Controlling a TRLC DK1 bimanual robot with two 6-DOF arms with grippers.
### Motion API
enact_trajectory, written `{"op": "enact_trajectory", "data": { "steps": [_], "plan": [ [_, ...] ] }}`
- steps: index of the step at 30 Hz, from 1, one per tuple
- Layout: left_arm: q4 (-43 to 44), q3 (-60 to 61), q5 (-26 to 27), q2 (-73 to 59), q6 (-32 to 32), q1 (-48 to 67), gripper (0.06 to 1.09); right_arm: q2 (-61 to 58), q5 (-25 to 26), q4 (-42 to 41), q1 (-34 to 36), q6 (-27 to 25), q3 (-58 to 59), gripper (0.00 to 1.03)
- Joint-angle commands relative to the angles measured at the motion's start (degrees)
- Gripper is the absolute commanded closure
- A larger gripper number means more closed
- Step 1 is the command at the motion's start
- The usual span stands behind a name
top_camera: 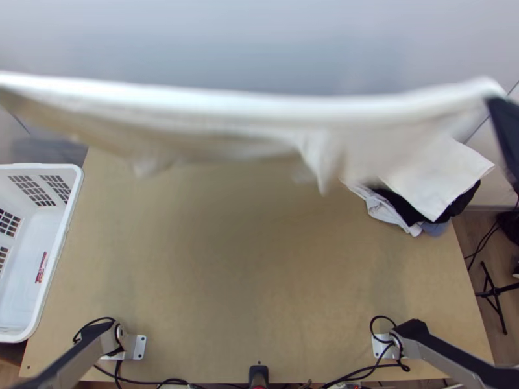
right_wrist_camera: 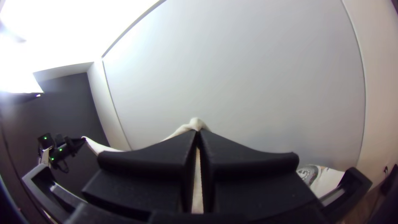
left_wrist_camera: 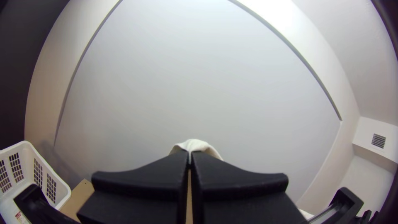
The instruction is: Fold the t-shirt
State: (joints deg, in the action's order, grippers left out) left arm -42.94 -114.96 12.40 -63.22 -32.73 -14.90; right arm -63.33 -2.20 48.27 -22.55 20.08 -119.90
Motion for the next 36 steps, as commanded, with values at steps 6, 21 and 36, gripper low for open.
{"op": "enact_trajectory", "data": {
  "steps": [6,21,36],
  "plan": [
    [-1.4,10.1,1.0,13.1,-1.1,0.0,1.05,12.4,-1.2,9.6,-1.4,0.8,4.7,1.00],
    [18.5,64.7,5.9,12.4,6.5,0.4,1.05,4.0,-5.1,-26.4,-0.8,2.4,62.3,1.00],
    [41.2,64.4,5.4,-25.8,9.4,2.0,1.05,-28.5,-7.0,-45.8,3.9,4.9,65.3,1.00]
  ]
}}
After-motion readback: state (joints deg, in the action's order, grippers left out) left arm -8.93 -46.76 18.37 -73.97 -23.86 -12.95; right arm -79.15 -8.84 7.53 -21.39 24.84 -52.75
